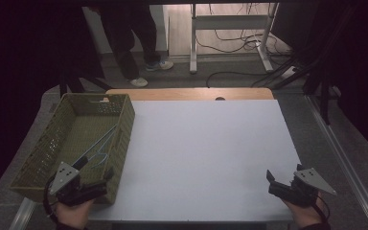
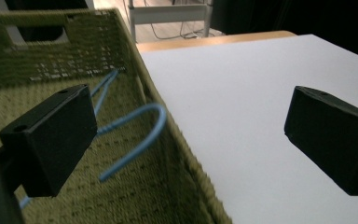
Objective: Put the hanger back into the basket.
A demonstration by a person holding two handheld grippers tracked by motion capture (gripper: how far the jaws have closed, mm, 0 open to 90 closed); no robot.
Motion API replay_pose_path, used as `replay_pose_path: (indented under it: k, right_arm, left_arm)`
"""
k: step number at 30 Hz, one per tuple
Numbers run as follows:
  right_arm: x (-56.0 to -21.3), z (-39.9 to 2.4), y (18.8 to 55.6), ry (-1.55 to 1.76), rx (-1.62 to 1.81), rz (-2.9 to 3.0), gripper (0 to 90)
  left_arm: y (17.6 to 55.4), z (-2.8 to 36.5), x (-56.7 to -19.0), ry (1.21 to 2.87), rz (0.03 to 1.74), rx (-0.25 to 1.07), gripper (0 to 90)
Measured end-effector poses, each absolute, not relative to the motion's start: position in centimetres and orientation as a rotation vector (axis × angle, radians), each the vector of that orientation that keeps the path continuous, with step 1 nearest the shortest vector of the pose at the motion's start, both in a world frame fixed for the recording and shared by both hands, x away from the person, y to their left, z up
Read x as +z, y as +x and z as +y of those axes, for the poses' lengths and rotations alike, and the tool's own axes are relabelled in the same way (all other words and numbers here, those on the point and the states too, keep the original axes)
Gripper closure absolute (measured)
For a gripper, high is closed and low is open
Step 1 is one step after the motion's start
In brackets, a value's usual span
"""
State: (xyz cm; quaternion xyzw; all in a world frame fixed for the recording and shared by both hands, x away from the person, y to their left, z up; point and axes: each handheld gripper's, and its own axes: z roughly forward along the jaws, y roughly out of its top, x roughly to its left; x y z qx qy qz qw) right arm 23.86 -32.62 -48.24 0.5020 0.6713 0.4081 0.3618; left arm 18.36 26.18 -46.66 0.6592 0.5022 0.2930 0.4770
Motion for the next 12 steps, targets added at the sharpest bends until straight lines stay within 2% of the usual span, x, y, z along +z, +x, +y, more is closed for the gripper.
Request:
replay_pose_path:
  k: [12]
  right_arm:
    - [-48.16, -31.66, 23.79, 1.256, 1.091, 1.768, 0.0]
  left_arm:
    - [18.16, 25.89, -47.03, 1.613, 1.205, 0.758, 2.3]
